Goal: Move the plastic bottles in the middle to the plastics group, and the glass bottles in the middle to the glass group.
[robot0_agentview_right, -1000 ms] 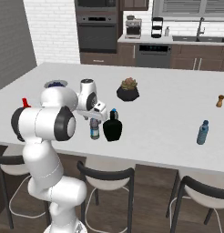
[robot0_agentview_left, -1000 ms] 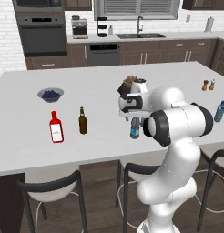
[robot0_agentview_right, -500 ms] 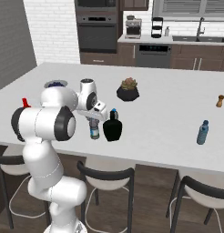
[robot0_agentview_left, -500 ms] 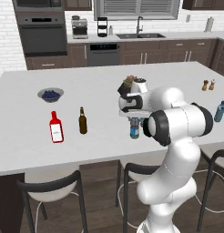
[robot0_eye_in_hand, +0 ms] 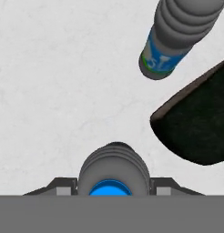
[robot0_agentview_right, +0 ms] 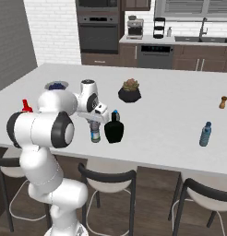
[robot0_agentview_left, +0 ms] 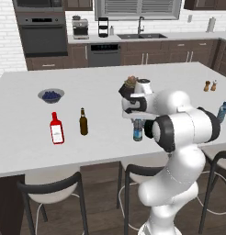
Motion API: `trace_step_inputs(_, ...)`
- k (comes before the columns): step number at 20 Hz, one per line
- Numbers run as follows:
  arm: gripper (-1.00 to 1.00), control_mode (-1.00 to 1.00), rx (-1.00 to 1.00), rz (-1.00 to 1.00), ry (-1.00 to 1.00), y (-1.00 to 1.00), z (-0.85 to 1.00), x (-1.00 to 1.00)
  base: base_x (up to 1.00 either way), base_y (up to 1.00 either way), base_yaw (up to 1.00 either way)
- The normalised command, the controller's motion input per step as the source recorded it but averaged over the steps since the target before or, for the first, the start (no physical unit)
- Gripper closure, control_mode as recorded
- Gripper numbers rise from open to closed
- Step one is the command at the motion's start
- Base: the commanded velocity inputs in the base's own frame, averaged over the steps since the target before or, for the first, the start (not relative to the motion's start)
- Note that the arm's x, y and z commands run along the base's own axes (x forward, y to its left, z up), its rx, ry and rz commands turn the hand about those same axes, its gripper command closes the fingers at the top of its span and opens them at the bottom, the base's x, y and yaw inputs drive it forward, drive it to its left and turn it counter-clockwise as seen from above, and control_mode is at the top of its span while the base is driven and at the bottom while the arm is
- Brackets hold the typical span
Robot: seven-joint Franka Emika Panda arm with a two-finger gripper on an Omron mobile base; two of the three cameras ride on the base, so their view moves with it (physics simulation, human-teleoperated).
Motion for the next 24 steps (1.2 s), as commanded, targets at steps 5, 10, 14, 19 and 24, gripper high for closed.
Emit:
trace_step_inputs(5,1.00,-1.00,0.04,0.00,0.00,-0.11,0.43,-0.69,0.00,0.00,0.00)
trace_step_inputs(10,1.00,-1.00,0.02,0.00,0.00,-0.14,0.36,-0.70,0.00,0.00,0.00)
trace_step_inputs(14,1.00,-1.00,0.00,0.00,0.00,-0.37,0.16,-0.61,0.00,0.00,0.00)
trace_step_inputs(19,1.00,-1.00,0.00,0.00,-0.06,-0.77,0.03,-0.36,0.00,0.00,0.00)
trace_step_inputs(24,1.00,-1.00,0.00,0.00,-0.03,-0.99,0.18,-0.02,0.00,0.00,0.00)
